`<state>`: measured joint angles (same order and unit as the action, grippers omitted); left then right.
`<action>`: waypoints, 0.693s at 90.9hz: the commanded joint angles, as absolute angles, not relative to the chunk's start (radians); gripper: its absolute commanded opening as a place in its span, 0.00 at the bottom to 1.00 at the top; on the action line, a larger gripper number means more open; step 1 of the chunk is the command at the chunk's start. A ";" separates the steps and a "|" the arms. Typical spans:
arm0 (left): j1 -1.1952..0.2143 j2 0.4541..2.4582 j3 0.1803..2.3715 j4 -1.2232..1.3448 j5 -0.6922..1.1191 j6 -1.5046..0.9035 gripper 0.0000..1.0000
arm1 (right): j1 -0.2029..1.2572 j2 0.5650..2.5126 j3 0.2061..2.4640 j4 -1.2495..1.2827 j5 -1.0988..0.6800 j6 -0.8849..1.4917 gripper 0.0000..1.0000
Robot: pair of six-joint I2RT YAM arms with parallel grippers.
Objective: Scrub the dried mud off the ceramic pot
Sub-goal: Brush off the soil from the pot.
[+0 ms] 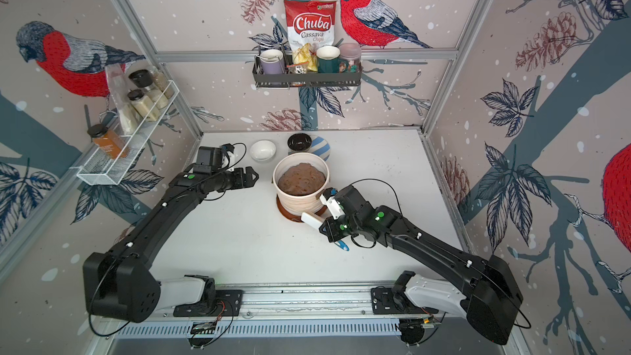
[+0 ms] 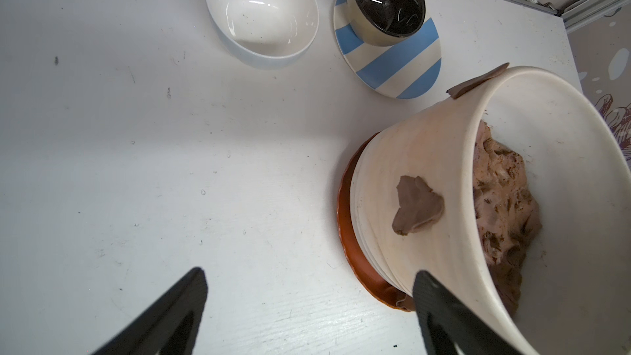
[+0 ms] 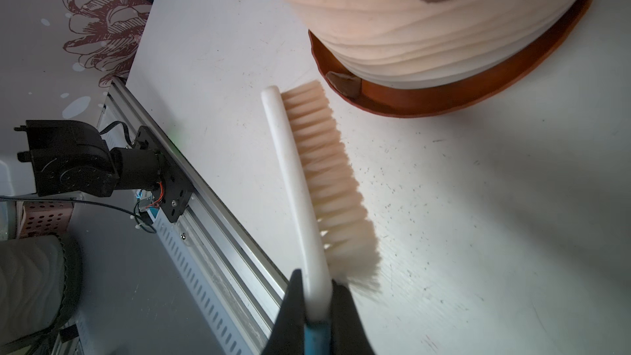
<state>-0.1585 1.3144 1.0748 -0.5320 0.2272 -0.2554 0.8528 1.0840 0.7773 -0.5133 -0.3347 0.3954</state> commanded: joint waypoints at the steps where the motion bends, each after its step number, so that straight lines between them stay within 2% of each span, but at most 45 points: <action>1: -0.164 1.305 1.081 -0.534 0.226 -0.244 0.94 | 0.868 1.041 0.777 -0.578 -0.371 0.397 0.00; 19: -0.206 1.258 1.069 -0.506 0.234 -0.200 0.93 | 0.886 1.007 0.848 -0.662 -0.289 0.379 0.00; 33: -0.294 1.196 1.050 -0.484 0.210 -0.121 0.89 | 0.867 0.934 0.914 -0.688 -0.202 0.363 0.00; 54: -0.534 1.143 1.062 -0.519 0.124 0.105 0.86 | 0.689 0.882 0.959 -0.776 -0.196 0.414 0.00; 59: -0.590 1.143 1.057 -0.521 0.128 0.196 0.85 | 0.615 0.881 0.947 -0.786 -0.254 0.445 0.00; 63: -0.630 1.148 1.052 -0.524 0.123 0.270 0.85 | 0.545 0.881 0.930 -0.773 -0.379 0.471 0.00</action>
